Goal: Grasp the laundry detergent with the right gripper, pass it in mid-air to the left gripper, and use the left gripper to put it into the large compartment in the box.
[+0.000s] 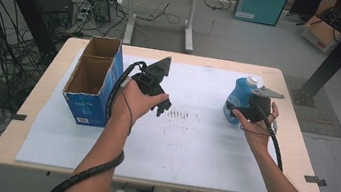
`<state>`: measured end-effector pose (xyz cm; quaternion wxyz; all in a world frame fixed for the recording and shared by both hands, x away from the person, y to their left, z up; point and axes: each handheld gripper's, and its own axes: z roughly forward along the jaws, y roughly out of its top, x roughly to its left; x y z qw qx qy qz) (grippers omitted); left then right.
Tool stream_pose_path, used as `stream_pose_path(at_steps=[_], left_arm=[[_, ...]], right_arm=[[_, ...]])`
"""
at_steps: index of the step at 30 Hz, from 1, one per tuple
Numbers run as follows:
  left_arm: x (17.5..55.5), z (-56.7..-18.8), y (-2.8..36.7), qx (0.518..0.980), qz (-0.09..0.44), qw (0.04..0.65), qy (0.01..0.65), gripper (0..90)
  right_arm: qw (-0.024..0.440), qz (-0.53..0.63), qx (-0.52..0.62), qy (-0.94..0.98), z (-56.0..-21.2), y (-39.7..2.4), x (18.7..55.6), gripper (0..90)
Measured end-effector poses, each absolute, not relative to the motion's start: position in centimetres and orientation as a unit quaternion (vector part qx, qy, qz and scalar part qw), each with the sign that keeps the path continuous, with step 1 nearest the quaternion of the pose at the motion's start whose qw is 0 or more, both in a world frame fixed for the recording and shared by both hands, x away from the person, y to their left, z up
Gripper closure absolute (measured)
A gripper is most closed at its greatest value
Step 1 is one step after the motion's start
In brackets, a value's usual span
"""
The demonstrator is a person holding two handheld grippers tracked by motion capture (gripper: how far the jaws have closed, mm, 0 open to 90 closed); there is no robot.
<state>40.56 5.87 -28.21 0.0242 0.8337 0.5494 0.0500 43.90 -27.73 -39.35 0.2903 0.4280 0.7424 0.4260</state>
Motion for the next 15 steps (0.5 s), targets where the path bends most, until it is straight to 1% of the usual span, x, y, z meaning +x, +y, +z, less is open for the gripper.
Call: stream_pose_path(at_steps=[15], left_arm=[[40.51, -28.21, 5.85, 0.835, 0.050, 0.026, 0.548, 6.0]], right_arm=[[0.292, 0.427, 0.424, 0.743, -39.34, -27.73, 43.90, 1.4]])
